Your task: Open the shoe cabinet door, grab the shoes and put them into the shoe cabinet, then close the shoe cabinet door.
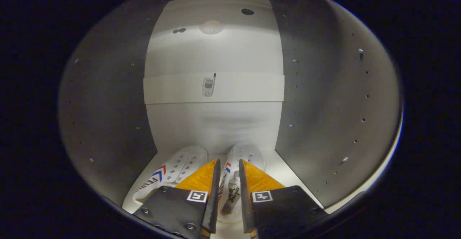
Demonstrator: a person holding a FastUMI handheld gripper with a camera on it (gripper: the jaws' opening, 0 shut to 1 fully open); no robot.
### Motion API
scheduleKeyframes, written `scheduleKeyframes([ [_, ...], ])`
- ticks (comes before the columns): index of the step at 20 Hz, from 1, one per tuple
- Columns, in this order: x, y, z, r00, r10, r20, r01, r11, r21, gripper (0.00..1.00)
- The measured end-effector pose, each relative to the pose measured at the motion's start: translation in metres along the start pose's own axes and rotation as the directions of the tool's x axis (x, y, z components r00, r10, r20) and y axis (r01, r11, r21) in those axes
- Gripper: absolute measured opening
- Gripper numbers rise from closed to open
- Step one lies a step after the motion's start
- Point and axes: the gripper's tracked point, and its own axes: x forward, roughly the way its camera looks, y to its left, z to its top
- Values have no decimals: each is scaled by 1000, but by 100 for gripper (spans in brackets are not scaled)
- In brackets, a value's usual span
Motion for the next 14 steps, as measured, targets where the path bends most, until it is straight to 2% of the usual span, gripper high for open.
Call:
scheduleKeyframes([
  [5,-39,3,8,1000,-12,28,11,1000,14,30],
  [14,-140,5,10,996,-50,73,49,999,24,30],
])
